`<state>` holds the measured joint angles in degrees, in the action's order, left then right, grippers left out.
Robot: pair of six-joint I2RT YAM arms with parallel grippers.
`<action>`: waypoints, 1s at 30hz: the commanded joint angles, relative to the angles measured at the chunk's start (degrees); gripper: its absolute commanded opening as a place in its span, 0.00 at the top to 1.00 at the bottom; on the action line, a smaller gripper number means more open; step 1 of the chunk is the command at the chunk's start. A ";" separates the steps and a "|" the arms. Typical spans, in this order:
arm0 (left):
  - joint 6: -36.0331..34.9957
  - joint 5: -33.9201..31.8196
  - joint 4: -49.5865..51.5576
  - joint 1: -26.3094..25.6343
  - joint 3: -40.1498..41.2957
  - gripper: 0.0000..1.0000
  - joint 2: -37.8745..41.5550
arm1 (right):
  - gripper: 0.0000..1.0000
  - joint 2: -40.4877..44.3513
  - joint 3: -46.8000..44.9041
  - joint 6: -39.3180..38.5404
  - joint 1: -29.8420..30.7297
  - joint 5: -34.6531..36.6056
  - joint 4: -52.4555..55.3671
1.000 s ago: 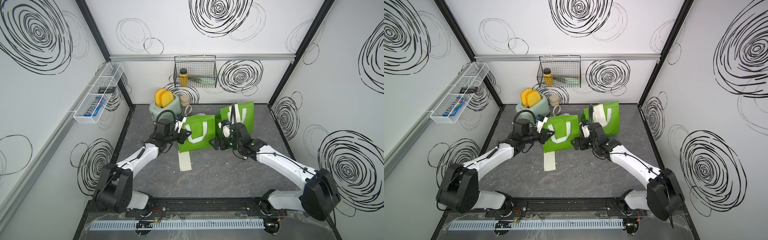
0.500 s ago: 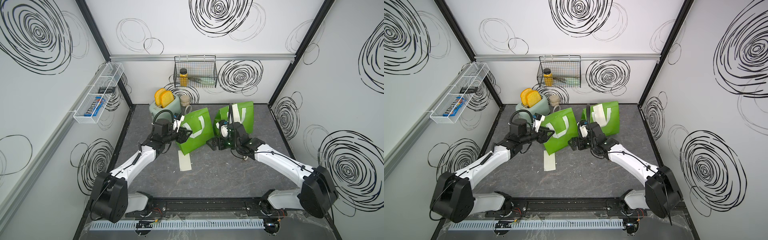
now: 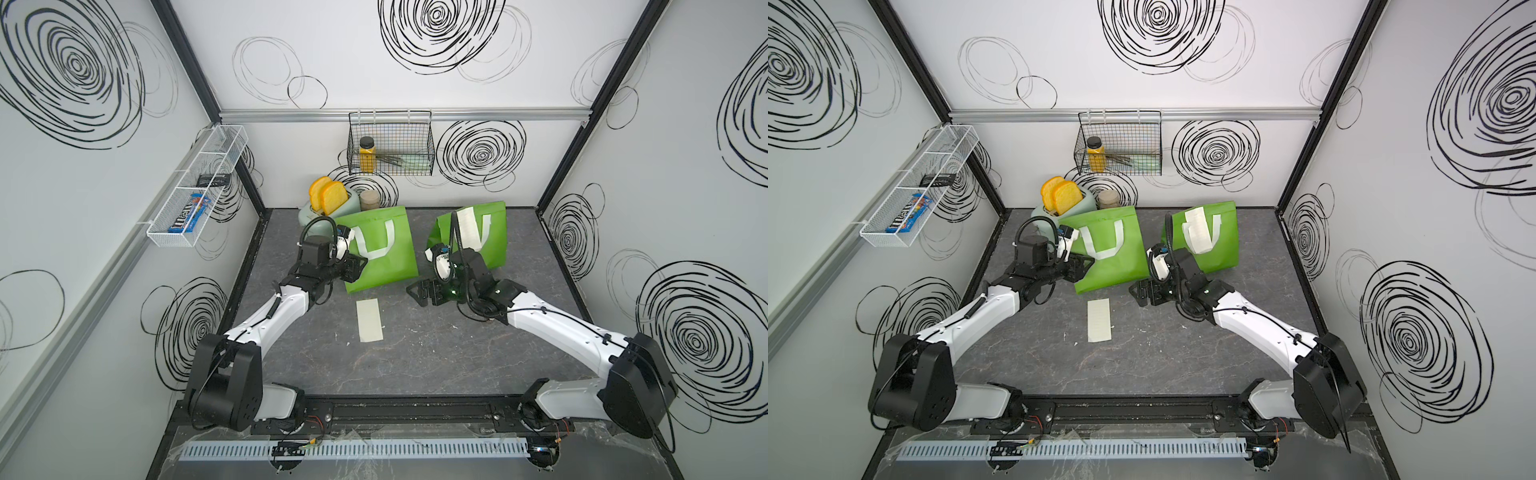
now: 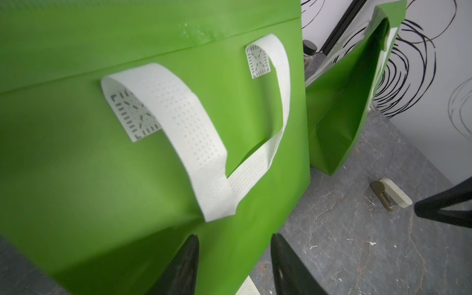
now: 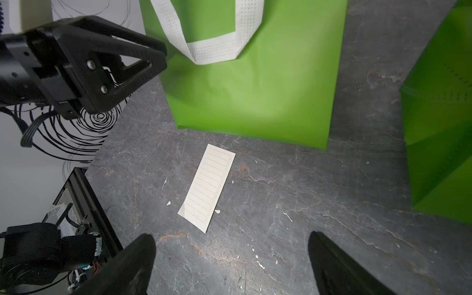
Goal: Staple the receipts to the bags
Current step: Adjust the takeout bag at the center of the board.
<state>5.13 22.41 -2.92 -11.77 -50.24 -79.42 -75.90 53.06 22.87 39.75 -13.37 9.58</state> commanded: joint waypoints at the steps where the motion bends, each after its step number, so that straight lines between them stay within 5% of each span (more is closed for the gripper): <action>1: -0.98 0.95 -2.00 -0.20 -2.24 0.50 0.08 | 0.03 1.30 -0.80 0.42 0.76 1.06 -0.52; 8: 0.30 1.25 -1.83 -1.48 0.89 0.46 2.91 | 0.03 0.27 -1.29 0.33 1.54 1.06 -1.55; 13: 4.49 -0.94 -1.94 -2.12 5.81 0.26 9.53 | 0.03 -0.63 -1.96 0.46 2.07 0.44 -2.97; 17: 11.82 -3.99 -2.16 -2.16 11.36 0.00 17.09 | 0.03 -1.09 -3.44 1.76 2.68 0.26 -5.15; 22: 21.07 -9.92 0.84 -4.94 19.39 0.00 26.47 | 0.03 -1.26 -7.53 4.23 2.88 -2.79 -10.80; 26: 27.19 -17.55 1.11 -12.49 25.34 0.04 31.53 | 0.03 -2.14 -9.14 5.76 3.69 -3.38 -12.73; 30: 32.93 -20.54 -5.54 -19.46 30.82 0.30 28.36 | 0.03 -2.66 -9.58 6.31 4.06 -3.25 -13.08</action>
<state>30.87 7.25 -3.20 -27.99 -22.00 -48.82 -78.24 43.72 27.73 43.31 -15.90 -0.71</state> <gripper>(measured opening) 0.743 0.975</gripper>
